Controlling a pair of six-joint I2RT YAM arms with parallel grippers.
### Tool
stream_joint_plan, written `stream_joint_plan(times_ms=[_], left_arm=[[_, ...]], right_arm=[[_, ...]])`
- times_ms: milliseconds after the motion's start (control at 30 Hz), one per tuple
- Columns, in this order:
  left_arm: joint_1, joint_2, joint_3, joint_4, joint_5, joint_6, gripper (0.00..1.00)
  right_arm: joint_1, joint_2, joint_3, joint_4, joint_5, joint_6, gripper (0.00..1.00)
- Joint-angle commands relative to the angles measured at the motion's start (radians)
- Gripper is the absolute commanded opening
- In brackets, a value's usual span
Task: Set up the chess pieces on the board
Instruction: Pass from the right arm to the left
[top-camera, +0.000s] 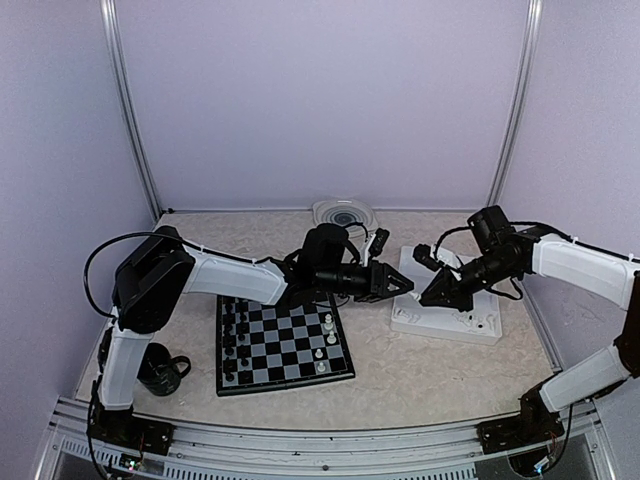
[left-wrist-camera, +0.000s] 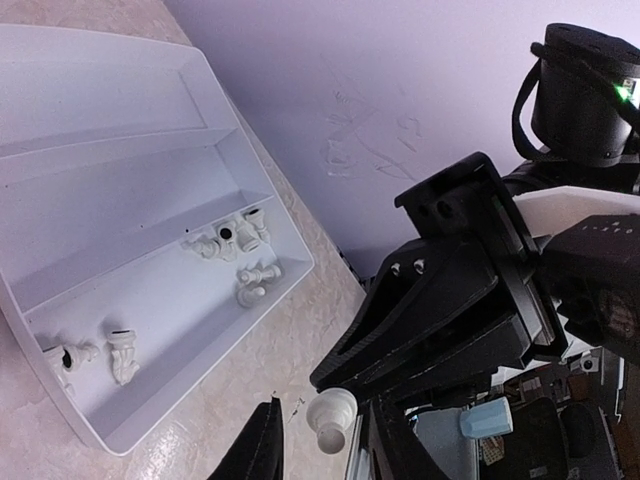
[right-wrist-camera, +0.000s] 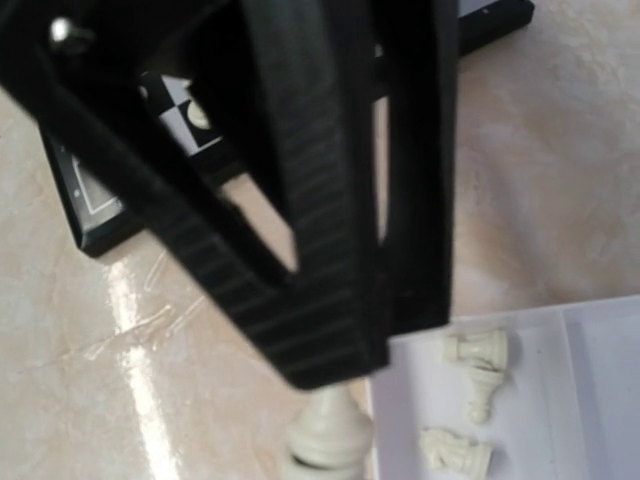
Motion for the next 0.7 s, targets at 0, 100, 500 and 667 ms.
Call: stream_joint_plan(times_ms=[0,100,500,667], left_arm=[[-0.008,0.015,0.024,-0.009,0.017,0.004,0.32],[-0.008,0.015,0.028,-0.011,0.022,0.005,0.31],[-0.004,-0.004,0.021,-0.044,0.000,0.052,0.14],[0.015,-0.136,-0.018,-0.236,-0.129,0.222,0.09]], right_arm=[[0.012,0.013,0.031,0.024,0.009,0.031,0.09],[0.012,0.020,0.038,0.026,0.010,0.037,0.09],[0.017,0.023,0.027,0.024,0.021,0.031,0.08],[-0.002,0.019,-0.048,0.107,0.046,0.026,0.08]])
